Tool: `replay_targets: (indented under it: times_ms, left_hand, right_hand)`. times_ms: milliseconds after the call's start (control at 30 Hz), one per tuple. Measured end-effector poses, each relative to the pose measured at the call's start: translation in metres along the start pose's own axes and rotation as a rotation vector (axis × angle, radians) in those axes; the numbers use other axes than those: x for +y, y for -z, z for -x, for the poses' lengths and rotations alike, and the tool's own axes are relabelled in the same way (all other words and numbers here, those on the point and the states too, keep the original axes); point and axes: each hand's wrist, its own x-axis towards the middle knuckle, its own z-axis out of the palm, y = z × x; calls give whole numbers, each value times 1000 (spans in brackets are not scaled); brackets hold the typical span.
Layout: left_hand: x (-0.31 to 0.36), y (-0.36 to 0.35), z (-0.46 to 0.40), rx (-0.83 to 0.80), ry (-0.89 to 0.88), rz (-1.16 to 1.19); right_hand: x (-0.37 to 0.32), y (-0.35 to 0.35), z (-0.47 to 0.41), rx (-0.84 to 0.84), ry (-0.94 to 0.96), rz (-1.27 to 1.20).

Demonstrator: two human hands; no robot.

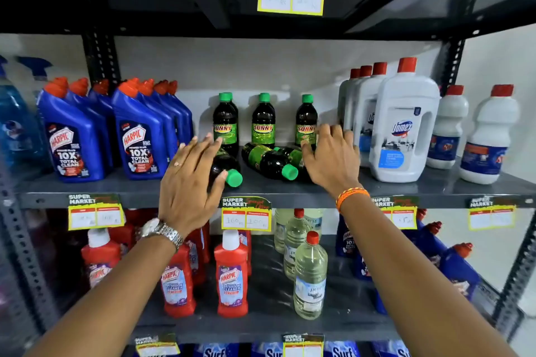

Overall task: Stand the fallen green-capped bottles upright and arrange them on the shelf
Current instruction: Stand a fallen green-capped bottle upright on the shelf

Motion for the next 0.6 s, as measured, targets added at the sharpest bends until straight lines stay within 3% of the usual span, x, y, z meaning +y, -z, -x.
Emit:
replay_targets:
  times_ms: [133,200,600]
  left_hand:
    - [-5,-14,26,-54,101,32]
    - [-9,-22,33,-75,130,52]
    - [-27,-44,52,3,23,-95]
  right_hand:
    - [12,-11,-2,-308,-252,-30]
    - [15,-17,-3,-394,-292,-53]
    - [32,-24,-7,-120,-354,-293]
